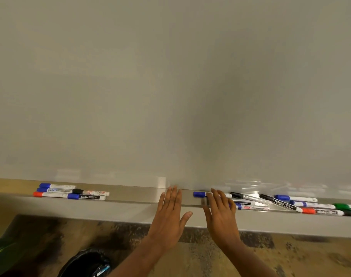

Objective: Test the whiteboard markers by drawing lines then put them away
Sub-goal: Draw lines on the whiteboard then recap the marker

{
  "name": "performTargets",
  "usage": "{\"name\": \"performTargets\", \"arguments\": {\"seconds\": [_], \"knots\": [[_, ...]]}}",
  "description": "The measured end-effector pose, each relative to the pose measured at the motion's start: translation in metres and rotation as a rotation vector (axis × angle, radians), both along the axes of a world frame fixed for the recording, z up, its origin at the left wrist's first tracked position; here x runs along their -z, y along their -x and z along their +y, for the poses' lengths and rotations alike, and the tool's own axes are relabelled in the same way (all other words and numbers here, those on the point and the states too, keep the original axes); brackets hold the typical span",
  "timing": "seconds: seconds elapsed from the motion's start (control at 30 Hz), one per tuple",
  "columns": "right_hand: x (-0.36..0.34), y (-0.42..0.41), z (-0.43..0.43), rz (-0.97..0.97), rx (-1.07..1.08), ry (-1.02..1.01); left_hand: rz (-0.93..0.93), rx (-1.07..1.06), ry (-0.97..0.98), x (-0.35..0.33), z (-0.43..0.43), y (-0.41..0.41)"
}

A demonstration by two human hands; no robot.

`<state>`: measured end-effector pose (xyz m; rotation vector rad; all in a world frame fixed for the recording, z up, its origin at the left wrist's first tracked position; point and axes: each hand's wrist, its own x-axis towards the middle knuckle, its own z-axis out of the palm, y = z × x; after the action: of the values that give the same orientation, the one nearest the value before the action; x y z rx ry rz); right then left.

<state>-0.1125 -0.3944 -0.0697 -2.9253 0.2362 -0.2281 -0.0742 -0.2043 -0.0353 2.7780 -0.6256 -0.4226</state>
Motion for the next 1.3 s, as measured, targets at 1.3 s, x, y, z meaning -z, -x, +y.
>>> {"name": "performTargets", "arguments": {"seconds": [1.3], "knots": [[-0.222, -0.033, 0.065, -0.326, -0.156, -1.21, 0.273, -0.349, 1.294, -0.218, 0.001, -0.024]]}}
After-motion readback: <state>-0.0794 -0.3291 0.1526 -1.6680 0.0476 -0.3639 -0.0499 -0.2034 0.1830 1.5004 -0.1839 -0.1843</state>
